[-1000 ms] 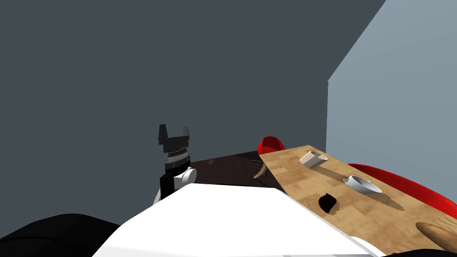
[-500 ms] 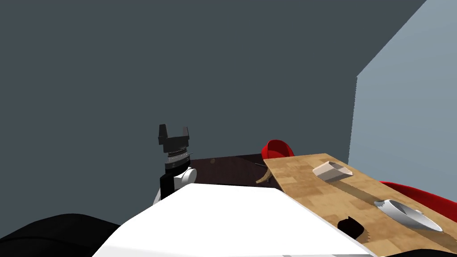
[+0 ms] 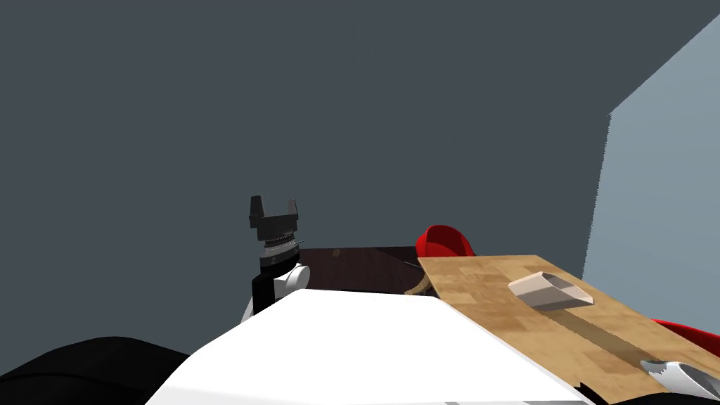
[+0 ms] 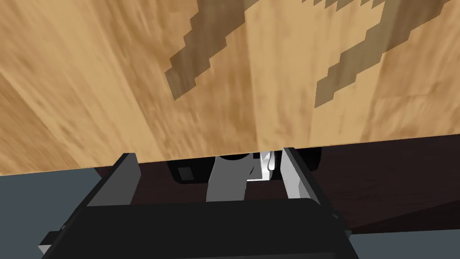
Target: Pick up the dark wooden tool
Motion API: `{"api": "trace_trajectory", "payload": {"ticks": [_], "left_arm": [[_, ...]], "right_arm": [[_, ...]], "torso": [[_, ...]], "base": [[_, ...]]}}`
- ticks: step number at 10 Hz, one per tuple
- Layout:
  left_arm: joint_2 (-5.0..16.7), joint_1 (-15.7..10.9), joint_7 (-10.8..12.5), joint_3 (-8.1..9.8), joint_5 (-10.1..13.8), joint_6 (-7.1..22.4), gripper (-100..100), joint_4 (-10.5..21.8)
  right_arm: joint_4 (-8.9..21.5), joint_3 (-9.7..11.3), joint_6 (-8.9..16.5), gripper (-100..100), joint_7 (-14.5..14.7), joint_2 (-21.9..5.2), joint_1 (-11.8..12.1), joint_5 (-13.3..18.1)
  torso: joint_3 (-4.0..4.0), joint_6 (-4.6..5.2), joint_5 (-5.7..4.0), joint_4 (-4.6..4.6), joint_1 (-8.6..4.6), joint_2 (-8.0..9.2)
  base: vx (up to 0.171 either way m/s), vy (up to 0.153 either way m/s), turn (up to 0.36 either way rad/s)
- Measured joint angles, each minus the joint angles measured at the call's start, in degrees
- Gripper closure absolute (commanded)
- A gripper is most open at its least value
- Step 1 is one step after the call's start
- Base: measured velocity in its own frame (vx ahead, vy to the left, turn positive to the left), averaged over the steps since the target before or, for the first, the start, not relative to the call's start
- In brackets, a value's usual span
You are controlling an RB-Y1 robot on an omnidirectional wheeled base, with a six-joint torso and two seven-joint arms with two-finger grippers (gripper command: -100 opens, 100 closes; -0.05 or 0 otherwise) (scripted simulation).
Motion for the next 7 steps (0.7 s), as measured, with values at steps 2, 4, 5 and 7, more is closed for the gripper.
{"api": "trace_trajectory", "payload": {"ticks": [2,4,5,7], "left_arm": [[0.0,0.0,0.0,0.01,0.0,0.0,0,0.0],[0.0,0.0,0.0,0.0,0.0,0.0,0,0.0],[0.0,0.0,0.0,0.0,0.0,0.0,0,0.0],[0.0,0.0,0.0,0.01,0.0,0.0,0,0.0]], "right_arm": [[1.4,0.7,1.2,-100,1.5,-1.1,0.4,2.0],[1.7,0.8,2.3,-100,3.2,-2.5,2.1,3.2],[2.7,0.9,2.5,-100,4.0,-2.5,1.7,3.3],[5.5,1.4,2.7,-100,7.0,-2.3,1.4,3.8]], "torso": [[0.0,0.02,-0.05,0.0,-0.11,0.0],[0.05,0.02,-0.04,0.02,-0.1,0.09],[0.06,0.05,-0.03,0.03,0.0,0.11],[0.07,0.03,-0.05,0.02,-0.17,0.12]], "base": [[0.023,-0.127,0.121],[0.013,-0.116,0.104],[0.013,-0.093,0.085],[-0.001,-0.171,0.144]]}}
